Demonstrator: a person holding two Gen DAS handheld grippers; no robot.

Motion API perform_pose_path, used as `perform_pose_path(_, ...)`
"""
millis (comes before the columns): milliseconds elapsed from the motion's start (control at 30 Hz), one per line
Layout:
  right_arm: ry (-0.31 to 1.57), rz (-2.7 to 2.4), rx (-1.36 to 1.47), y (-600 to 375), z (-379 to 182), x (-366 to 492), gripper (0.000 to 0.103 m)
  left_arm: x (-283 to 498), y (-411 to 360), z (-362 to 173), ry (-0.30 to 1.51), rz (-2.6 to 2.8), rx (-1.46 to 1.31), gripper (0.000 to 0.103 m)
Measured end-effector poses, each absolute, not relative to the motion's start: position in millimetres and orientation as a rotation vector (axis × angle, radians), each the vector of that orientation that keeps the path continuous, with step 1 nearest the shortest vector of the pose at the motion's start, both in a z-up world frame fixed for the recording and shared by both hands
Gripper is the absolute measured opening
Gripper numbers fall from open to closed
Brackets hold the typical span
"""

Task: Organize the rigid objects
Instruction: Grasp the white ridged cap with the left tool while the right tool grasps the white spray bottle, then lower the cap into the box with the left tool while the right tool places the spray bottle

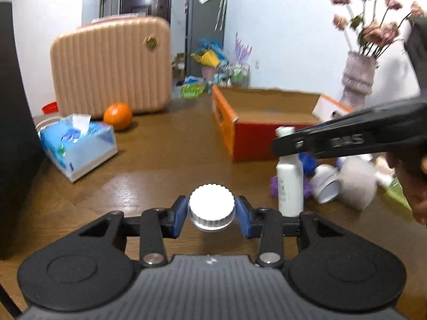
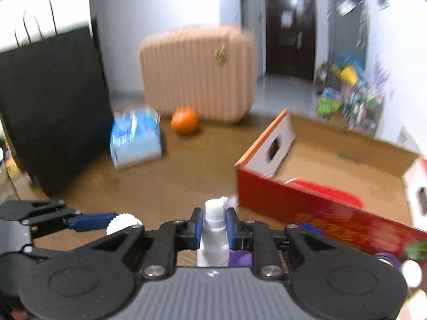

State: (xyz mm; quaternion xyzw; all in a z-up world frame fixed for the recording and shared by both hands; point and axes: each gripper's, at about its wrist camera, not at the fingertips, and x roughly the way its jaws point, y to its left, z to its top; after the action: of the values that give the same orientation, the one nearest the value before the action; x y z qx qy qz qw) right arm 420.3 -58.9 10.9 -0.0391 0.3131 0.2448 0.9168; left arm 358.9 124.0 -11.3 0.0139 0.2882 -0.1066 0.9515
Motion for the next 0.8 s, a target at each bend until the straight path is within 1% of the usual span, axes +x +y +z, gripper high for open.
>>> perform_pose_path(100,0.564,0.477,-0.012,-92.0,29.2,407.3,0.017,366.1,106.9,4.3,0.566,-0.237,0.023,0.04)
perform_pose_path(200,0.485,0.443,-0.007,-121.7,50.6,413.9,0.017,391.4,85.9,23.8,0.549,-0.267,0.008,0.04)
perform_pose_path(300,0.407,0.36,-0.022,-156.6,69.5,449.3,0.017,439.1,68.9,38.3,0.567,-0.311,-0.042,0.04)
perform_pose_path(367,0.406,0.277,-0.035,-180.6,71.5,487.4,0.018,484.2,52.5,40.3,0.61,-0.287,-0.049,0.04)
perform_pose_path(500,0.434,0.171,-0.03,-222.1,51.2,570.2,0.018,575.7,18.4,30.0,0.696,-0.234,0.017,0.04)
perform_pose_path(633,0.459,0.085,-0.081,-232.6,23.2,633.5,0.018,652.0,-16.8,10.3,0.785,-0.185,0.084,0.04)
perform_pose_path(700,0.489,0.044,-0.101,-235.8,13.1,655.3,0.018,680.1,-24.3,-2.6,0.838,-0.151,0.116,0.04)
perform_pose_path(800,0.537,0.008,-0.114,-241.9,3.7,672.6,0.018,702.2,-29.1,-14.9,0.873,-0.132,0.13,0.041)
